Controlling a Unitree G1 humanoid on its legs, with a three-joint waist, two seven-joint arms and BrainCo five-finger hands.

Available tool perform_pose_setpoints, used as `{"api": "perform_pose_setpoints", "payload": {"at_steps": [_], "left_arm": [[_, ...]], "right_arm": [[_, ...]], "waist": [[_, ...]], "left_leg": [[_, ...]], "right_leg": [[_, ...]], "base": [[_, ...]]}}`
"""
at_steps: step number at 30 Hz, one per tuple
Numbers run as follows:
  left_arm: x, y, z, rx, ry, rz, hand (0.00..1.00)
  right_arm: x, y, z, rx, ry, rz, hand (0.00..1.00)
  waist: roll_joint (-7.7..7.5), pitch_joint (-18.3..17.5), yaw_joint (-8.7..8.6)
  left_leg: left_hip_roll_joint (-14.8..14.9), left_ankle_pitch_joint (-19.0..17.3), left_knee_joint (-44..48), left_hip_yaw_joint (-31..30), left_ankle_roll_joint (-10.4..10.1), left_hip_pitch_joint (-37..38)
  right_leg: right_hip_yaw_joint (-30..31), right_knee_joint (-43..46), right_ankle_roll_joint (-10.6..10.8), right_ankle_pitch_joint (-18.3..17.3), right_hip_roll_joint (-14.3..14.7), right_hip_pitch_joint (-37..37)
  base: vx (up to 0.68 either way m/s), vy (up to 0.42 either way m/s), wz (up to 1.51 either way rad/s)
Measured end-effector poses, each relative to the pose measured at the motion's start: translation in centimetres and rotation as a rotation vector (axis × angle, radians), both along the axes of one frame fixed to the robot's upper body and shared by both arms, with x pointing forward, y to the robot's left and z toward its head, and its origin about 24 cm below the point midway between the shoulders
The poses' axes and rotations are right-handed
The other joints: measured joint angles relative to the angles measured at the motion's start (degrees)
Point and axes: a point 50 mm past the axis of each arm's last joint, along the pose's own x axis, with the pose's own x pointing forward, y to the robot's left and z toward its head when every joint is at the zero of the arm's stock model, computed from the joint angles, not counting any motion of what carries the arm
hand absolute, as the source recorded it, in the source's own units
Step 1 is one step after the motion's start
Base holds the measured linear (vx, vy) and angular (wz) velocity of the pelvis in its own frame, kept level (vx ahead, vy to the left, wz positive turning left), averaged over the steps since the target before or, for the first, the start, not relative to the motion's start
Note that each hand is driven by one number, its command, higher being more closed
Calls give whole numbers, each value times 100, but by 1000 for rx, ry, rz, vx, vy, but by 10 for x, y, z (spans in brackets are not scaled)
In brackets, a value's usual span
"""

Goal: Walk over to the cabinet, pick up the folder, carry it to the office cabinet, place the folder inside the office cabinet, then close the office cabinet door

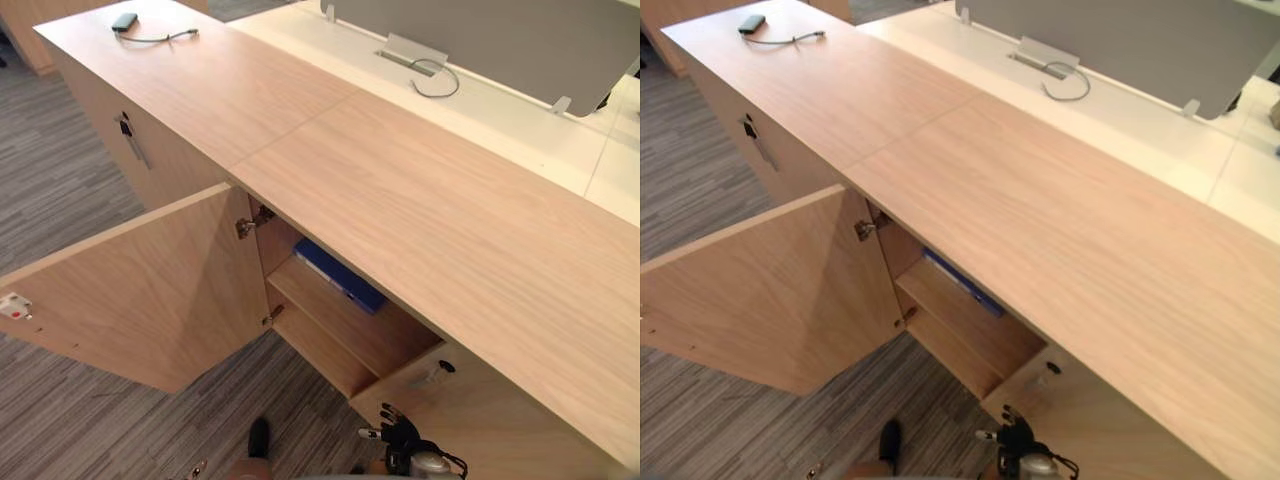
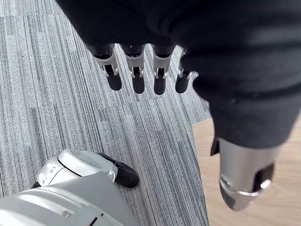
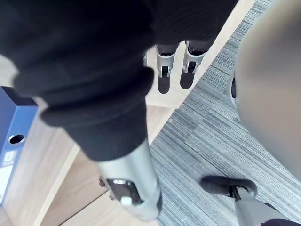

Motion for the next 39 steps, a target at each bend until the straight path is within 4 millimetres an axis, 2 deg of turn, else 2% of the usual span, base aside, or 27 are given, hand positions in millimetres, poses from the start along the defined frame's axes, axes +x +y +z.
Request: {"api": "perform_pose_setpoints", "payload": {"at_steps": [5, 9, 13, 14, 16, 17, 18, 19, 20, 21, 22, 23, 24, 26, 28, 34, 37, 39], "left_arm": [[-8, -5, -2, -15, 19, 11, 0], [-3, -5, -1, -10, 12, -31, 0], [13, -8, 0, 8, 11, -186, 0], [18, -9, 0, 16, 13, -234, 0], [21, -15, -1, 6, 19, -277, 0], [21, -16, -1, 6, 22, -296, 0], [19, -16, -2, 1, 28, -305, 0], [16, -15, -2, -2, 37, -303, 0], [8, -14, -3, -5, 59, -294, 0], [0, -12, -4, -9, 74, -276, 0], [-2, -11, -4, -8, 78, -268, 0], [-7, -9, -4, -11, 94, -246, 0], [-7, -13, -6, -29, 98, -226, 0], [-14, -14, -7, -43, 100, -161, 0], [-18, -12, -6, -45, 95, -114, 0], [-17, -11, -6, -43, 81, -94, 0], [-12, -10, -5, -40, 72, -113, 0], [-7, -10, -5, -41, 59, -144, 0]], "right_arm": [[-7, -9, -4, -10, 34, -51, 0], [-11, -17, -7, -21, 54, -106, 0], [13, -19, 3, -32, -14, -110, 0], [24, -19, 8, -32, -56, -115, 0], [29, -18, 12, -33, -81, -110, 0], [28, -15, 12, -28, -84, -102, 0], [21, -11, 10, -21, -73, -92, 0], [16, -8, 8, -16, -61, -83, 0], [7, -2, 5, 2, -42, -70, 0], [3, 1, 4, 10, -39, -56, 0], [2, 3, 4, 12, -37, -50, 0], [2, 4, 4, 14, -40, -39, 0], [0, 3, 2, 10, -25, -37, 0], [-1, -2, 0, -1, -21, -45, 0], [-12, -6, -5, -8, 26, -59, 0], [-35, -24, -17, -22, 142, -179, 0], [-37, -25, -21, -26, 185, -219, 0], [-41, -27, -23, -27, 215, -266, 0]], "waist": [[5, -54, 15], [-55, -18, 41], [37, 176, 83], [117, 230, 79], [283, 274, 60], [304, 283, 47], [301, 266, 47], [289, 233, 49], [234, 148, 52], [151, 34, 63], [116, 1, 73], [32, -72, 123], [145, -10, 113], [136, 1, 95], [70, -125, 112], [44, -188, 148], [18, -142, 174], [3, -111, 323]], "left_leg": [[46, 1, 5, -21, 2, 83], [-122, -78, 348, 43, 99, 23], [-225, -472, 1128, 423, 320, -239], [-207, -592, 1376, 522, 411, -348], [-148, -653, 1370, 634, 510, -365], [-142, -684, 1351, 663, 550, -353], [-123, -667, 1308, 699, 551, -333], [-98, -644, 1252, 737, 538, -331], [-96, -609, 1067, 773, 513, -333], [-141, -542, 796, 822, 457, -348], [-166, -494, 699, 837, 421, -359], [-220, -224, 450, 927, 346, -476], [-147, -56, 310, 907, 333, -443], [-40, 232, 13, 850, 271, -173], [-14, 339, 12, 767, 236, -118], [-174, 330, 14, 508, 254, -130], [-332, 227, 214, 286, 354, -171], [-485, -14, 631, 168, 407, -260]], "right_leg": [[-65, -229, -57, 37, 114, 166], [-50, -290, 50, 169, -18, 270], [282, -87, 147, 455, -237, 93], [283, 101, 105, 575, -305, -54], [374, 231, -16, 763, -328, -154], [463, 773, -139, 644, -382, -278], [610, 1219, -73, 550, -322, -294], [670, 1292, -23, 488, -246, -249], [799, 1117, 68, 337, -15, -112], [810, 529, 29, 207, 218, 5], [790, 266, -32, 177, 260, 47], [778, -539, -107, 39, 362, 168], [744, -604, -195, 94, 457, 148], [723, -574, -205, 82, 579, 269], [603, -581, -206, 10, 604, 361], [379, -750, -129, -52, 541, 567], [90, -934, -52, -5, 446, 851], [-123, -1085, 12, 32, 404, 1120]], "base": [[-93, -9, 5], [3, 40, -3], [-31, 123, -42], [-105, 187, -55], [-117, 144, -34], [-110, 110, -10], [-93, 96, -4], [-71, 48, 4], [-54, -1, 0], [-50, -27, -6], [-89, -110, -36], [-95, -116, -32], [-121, -126, -31], [-73, -97, 2], [-26, -114, 20], [39, -20, 24], [95, -10, 48], [88, -39, 40]]}}
